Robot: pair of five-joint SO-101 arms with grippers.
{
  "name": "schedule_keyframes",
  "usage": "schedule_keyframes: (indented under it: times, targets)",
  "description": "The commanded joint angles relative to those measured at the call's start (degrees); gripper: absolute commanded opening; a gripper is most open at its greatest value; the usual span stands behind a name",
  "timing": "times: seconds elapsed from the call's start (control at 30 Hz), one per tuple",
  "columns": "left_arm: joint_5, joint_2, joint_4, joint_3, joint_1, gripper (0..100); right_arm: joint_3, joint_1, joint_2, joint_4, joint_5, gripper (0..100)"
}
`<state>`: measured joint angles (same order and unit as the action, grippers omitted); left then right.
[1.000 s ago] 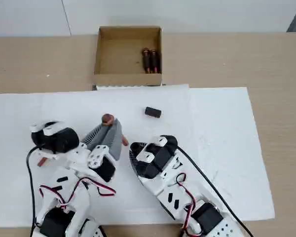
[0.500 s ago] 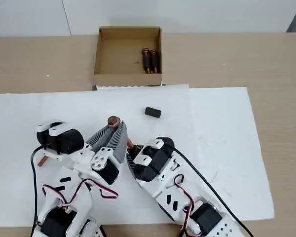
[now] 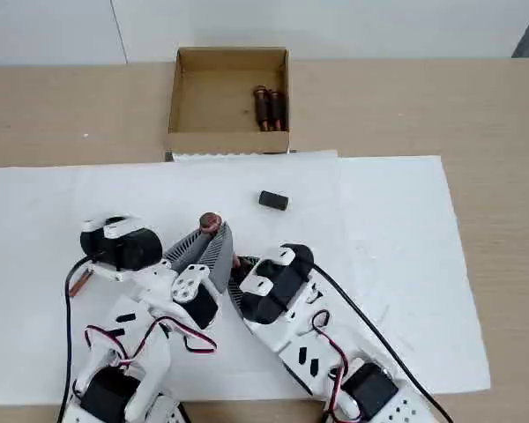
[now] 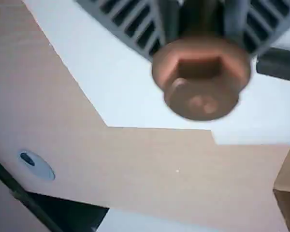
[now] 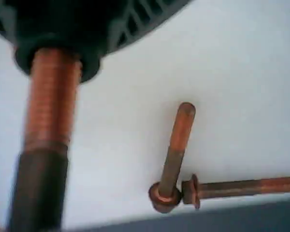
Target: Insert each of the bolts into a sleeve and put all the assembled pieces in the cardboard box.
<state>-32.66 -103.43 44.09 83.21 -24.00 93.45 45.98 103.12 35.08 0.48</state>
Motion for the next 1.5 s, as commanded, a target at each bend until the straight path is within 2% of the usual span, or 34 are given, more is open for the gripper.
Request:
schedule_keyframes:
  times: [0.0, 0.17, 0.4, 0.6, 0.8, 0.97, 1.2, 1.47]
  targets:
    - [0.09, -0.70, -0.70, 0.40, -2.20, 0, -4.13, 0.22, 0.66, -1.10, 0.00, 0.3]
    - [2.90, -0.62, 5.19, 0.66, -7.82, 0, -4.92, 0.22, 0.66, -1.19, 0.00, 0.3]
    - [8.26, -0.62, 14.95, 0.48, -10.64, 0, -5.98, 0.22, 0.66, -1.19, 2.81, 0.3]
    - [11.87, -0.62, 15.03, 0.22, -10.29, 1, -5.98, 0.22, 0.66, -1.10, 2.55, 0.3]
    - [12.66, -0.62, 15.30, -0.04, -10.20, 18, -5.71, 0.22, 0.66, -1.10, 2.55, 0.3]
    - [14.07, -0.62, 16.70, -3.82, -8.79, 18, -5.27, 0.22, 0.66, -1.01, 2.55, 0.3]
    - [20.75, -0.62, 19.43, -7.43, -3.08, 18, -4.04, 0.22, 0.66, -1.01, 2.55, 0.3]
    - [21.10, -0.62, 19.78, -11.56, -2.90, 18, -3.52, -0.04, 0.66, -1.01, 2.73, 0.3]
